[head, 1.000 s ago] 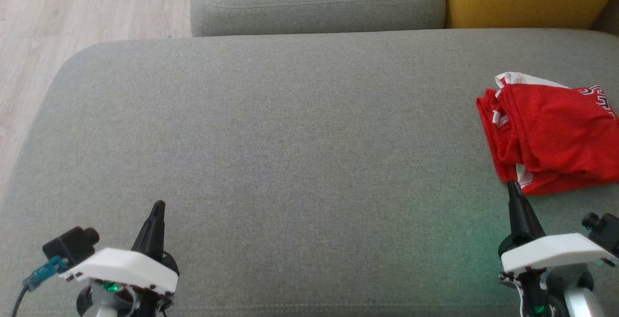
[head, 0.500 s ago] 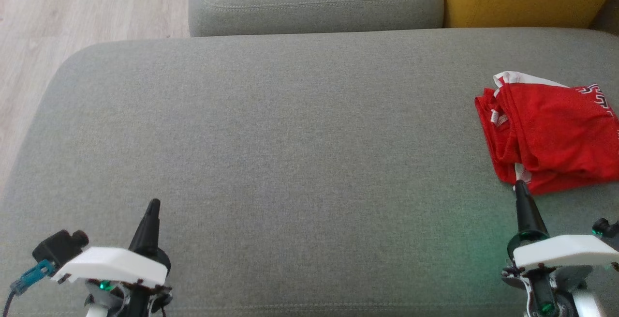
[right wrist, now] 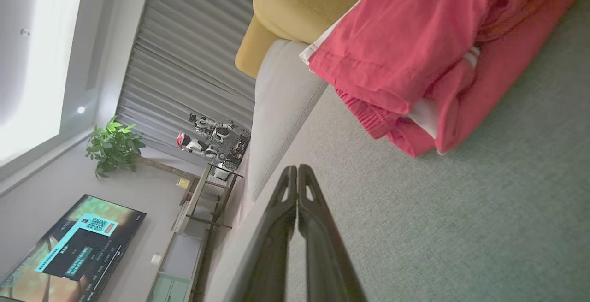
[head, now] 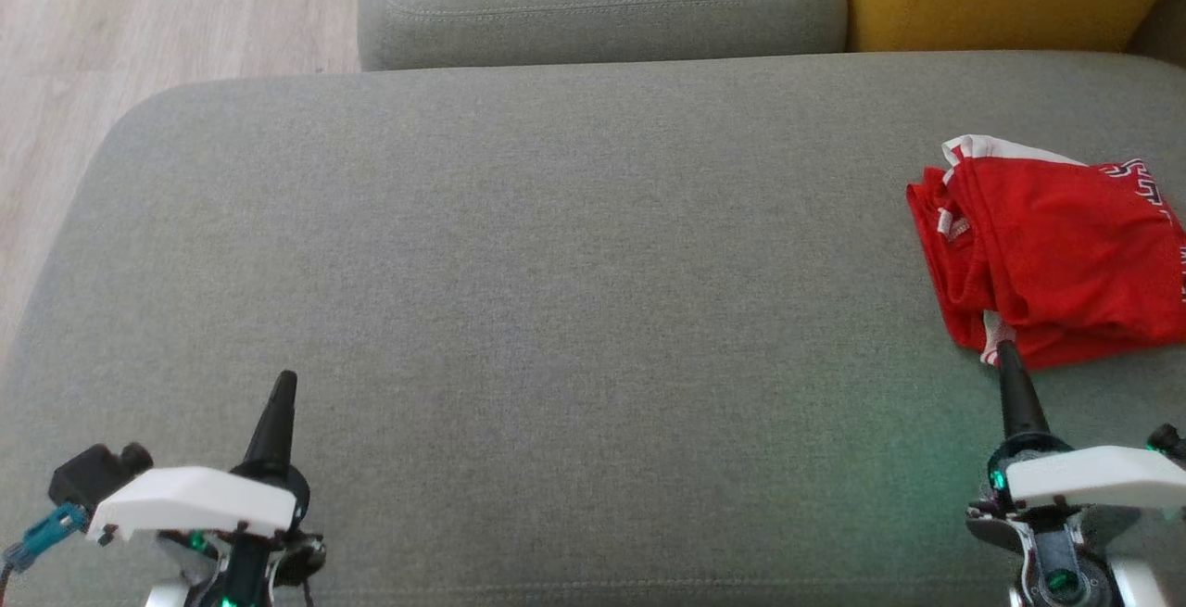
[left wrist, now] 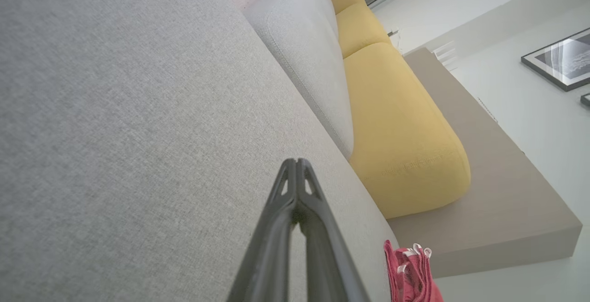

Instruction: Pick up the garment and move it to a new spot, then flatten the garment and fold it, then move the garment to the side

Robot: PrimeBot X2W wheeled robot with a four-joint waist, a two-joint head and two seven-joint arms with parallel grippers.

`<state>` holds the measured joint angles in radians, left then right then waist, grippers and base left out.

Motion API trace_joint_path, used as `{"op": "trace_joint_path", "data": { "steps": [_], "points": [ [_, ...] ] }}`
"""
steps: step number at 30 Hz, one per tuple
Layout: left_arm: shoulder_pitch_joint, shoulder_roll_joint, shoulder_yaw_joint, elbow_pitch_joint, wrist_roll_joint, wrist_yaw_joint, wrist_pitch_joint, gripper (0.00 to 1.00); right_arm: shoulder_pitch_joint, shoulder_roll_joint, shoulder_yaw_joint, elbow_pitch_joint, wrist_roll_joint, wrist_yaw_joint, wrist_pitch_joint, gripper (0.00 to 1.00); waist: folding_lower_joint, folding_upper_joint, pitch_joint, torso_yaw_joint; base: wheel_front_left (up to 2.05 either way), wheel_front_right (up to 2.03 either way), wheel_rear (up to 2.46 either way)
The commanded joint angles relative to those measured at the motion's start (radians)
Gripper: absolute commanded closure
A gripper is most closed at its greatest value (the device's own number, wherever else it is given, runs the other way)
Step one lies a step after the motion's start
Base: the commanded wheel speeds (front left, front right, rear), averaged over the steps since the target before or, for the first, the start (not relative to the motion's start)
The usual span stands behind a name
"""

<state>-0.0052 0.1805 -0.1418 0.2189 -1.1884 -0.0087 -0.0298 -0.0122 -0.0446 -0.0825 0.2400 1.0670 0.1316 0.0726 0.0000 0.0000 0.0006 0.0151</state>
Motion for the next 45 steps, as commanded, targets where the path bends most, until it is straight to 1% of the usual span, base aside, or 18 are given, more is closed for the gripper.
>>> {"op": "trace_joint_path", "data": {
  "steps": [1, 11, 45],
  "points": [
    [-0.060, 0.001, 0.042, -0.026, -0.023, -0.010, 0.005, 1.00, -0.057, -0.004, 0.006, -0.030, 0.032, -0.001, 0.007, 1.00, 0.0000, 0.0000, 0.000, 0.000, 0.00, 0.00, 0.00],
    [-0.070, -0.027, 0.090, -0.013, -0.127, -0.038, 0.035, 1.00, -0.066, -0.005, -0.003, -0.021, 0.159, -0.001, 0.015, 1.00, 0.0000, 0.0000, 0.001, -0.004, 0.00, 0.00, 0.00],
    [-0.101, -0.116, 0.236, 0.026, -0.434, -0.121, 0.127, 1.00, -0.096, -0.006, -0.031, 0.005, 0.539, -0.001, 0.041, 1.00, 0.0000, 0.0000, 0.002, -0.015, 0.00, 0.00, 0.00]
  ]
}}
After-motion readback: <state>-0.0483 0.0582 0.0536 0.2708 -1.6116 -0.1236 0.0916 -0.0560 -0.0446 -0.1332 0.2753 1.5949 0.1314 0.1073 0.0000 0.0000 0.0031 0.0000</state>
